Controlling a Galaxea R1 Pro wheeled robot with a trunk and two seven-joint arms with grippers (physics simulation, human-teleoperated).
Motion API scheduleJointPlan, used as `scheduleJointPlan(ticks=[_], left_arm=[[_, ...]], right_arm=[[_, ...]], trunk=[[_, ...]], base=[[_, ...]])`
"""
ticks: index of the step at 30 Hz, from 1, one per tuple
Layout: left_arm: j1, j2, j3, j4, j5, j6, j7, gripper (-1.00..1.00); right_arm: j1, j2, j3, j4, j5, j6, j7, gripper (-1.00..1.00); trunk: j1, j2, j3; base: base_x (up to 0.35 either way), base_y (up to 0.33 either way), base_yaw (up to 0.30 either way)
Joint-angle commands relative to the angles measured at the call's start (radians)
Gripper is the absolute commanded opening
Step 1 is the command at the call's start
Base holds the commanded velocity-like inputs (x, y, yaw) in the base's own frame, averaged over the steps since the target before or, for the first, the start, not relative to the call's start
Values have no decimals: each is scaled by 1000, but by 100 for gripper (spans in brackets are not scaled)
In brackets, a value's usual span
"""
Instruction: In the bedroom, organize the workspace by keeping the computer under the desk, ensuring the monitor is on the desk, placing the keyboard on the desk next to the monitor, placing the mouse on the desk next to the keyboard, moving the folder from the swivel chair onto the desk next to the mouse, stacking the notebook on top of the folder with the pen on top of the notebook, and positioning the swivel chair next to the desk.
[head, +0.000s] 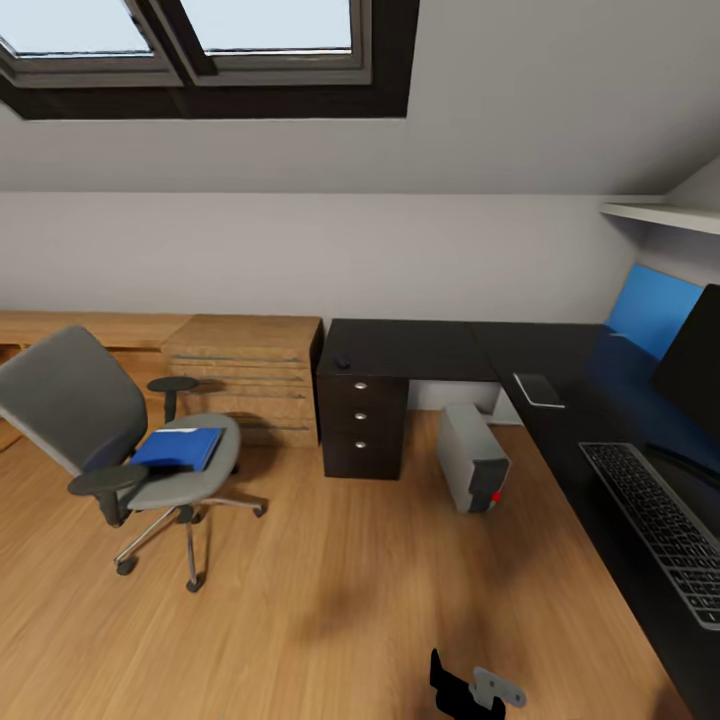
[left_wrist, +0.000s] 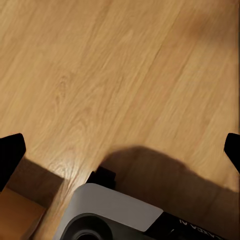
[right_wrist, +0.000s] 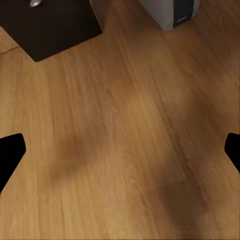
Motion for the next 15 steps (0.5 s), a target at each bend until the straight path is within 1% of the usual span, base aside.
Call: scheduleJointPlan(ticks=[1,7,9,15], left_arm=[[-1,1,-8,-4,5,-6,8,100],[-1,1,-8,-4,5,-6,8,100],[-1,1,-9,-4,4,-5,7,100],[-1,1,-10,-4,4,-6,7,100]], right_arm=[[0,0,6,2,-11,-3,6,100],[0,1,7,2,-12,-3,8,100],[0,6,9,2,-13,-8,10,100],[0,6,8,2,-13,-5,9,100]], trunk=[[1,-1,-1],[1,-1,-1],[1,-1,-1],[1,-1,-1]], base=[[323,0,0],[323,0,0],[322,0,0],[322,0,0]])
